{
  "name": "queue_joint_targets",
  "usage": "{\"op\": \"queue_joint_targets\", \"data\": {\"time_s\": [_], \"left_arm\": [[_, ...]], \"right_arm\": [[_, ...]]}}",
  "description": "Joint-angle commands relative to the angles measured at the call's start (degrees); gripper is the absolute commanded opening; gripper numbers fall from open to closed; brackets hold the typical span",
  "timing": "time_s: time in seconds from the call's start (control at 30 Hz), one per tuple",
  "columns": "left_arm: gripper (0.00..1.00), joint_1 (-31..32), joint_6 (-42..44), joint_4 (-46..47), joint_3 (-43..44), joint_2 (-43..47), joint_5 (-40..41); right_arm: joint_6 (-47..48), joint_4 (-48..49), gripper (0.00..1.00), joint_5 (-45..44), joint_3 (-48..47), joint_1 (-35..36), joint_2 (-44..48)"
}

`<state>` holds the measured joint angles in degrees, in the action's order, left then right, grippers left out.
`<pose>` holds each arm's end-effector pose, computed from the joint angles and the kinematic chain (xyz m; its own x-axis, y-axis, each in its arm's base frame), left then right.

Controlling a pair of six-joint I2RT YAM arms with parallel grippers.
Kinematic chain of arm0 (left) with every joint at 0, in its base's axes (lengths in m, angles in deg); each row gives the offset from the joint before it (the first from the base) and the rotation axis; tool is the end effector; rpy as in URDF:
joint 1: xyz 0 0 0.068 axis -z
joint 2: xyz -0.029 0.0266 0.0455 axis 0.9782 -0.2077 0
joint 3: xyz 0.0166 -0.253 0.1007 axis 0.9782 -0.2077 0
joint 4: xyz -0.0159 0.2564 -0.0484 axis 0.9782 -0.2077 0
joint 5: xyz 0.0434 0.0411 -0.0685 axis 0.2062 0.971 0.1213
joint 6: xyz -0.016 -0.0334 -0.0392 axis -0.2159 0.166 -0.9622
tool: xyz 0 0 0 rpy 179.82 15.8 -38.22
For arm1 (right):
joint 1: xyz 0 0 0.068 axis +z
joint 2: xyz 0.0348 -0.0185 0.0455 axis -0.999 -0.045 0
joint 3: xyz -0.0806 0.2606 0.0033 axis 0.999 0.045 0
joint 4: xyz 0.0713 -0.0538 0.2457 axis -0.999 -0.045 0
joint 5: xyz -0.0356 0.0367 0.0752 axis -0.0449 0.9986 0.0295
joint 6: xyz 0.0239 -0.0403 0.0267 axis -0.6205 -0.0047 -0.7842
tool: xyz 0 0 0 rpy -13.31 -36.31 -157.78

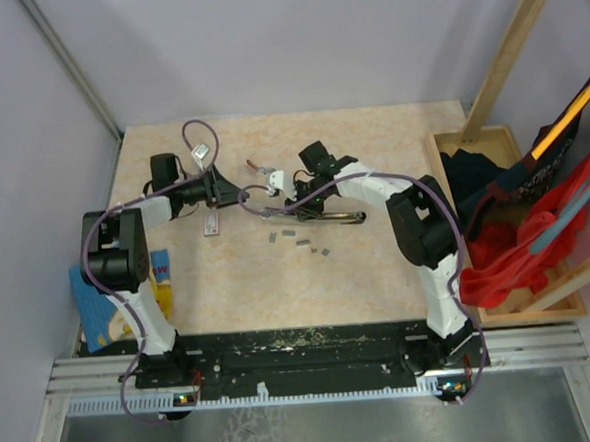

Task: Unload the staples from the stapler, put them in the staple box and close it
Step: Place the stapler at the center of the board.

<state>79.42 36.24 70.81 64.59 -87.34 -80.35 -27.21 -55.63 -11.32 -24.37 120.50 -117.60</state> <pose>0.3903 -0.0422 0.1710 -0.8529 -0.1607 -0.4968 0.4209 0.3514 -0.8363 0.3593 0.2533 0.1831 0.0142 -0.7824 -0.6226 -0.9928 0.0632 -0.1021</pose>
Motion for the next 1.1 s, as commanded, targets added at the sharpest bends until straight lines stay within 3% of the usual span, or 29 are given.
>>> {"op": "queue_joint_targets", "data": {"time_s": [0.0,0.4,0.73,1.07], "left_arm": [[0.57,-1.7,2.7,-1.0,-0.3,4.2,-1.8],[0.60,-7.9,10.9,-7.9,-1.3,11.6,-4.0],[0.65,-13.7,22.6,-21.0,-1.4,18.3,-7.4],[0.76,-18.7,38.4,-36.6,-0.3,21.9,-9.5]], "right_arm": [[2.4,-4.2,0.08,-1.2,-4.0,-1.7,-2.1],[8.1,-12.7,0.09,-5.1,-14.8,-6.1,-8.9],[14.8,-19.3,0.10,-10.0,-22.7,-9.1,-14.4],[18.6,-21.4,0.11,-12.8,-27.1,-14.9,-17.2]]}}
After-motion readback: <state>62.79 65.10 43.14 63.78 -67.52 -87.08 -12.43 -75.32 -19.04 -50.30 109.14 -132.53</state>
